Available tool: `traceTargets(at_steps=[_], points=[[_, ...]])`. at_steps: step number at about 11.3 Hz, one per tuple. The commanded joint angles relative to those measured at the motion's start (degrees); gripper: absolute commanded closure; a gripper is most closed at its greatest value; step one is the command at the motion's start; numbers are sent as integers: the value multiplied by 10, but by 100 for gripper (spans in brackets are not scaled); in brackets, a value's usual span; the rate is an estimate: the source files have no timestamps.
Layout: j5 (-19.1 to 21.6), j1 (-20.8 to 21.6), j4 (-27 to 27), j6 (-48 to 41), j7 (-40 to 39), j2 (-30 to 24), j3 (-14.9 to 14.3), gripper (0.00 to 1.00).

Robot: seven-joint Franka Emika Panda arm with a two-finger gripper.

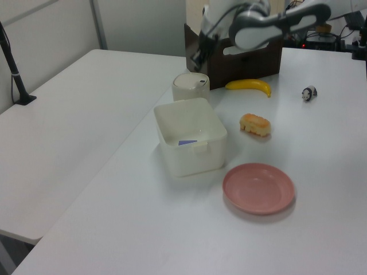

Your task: Close the trash can

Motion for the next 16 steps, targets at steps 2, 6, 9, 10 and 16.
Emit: traceTargets(at_steps=[2, 6, 9, 10, 16], points=[[58, 0, -11, -20, -5, -91, -2, 100], [190, -10, -18, -243, -125, -155, -2, 100], [277, -35, -13, -383, -205, -188, -4, 96], [288, -38, -11, -387, -210, -189, -5, 91], [282, -38, -13, -383, -254, -174, -11, 0]])
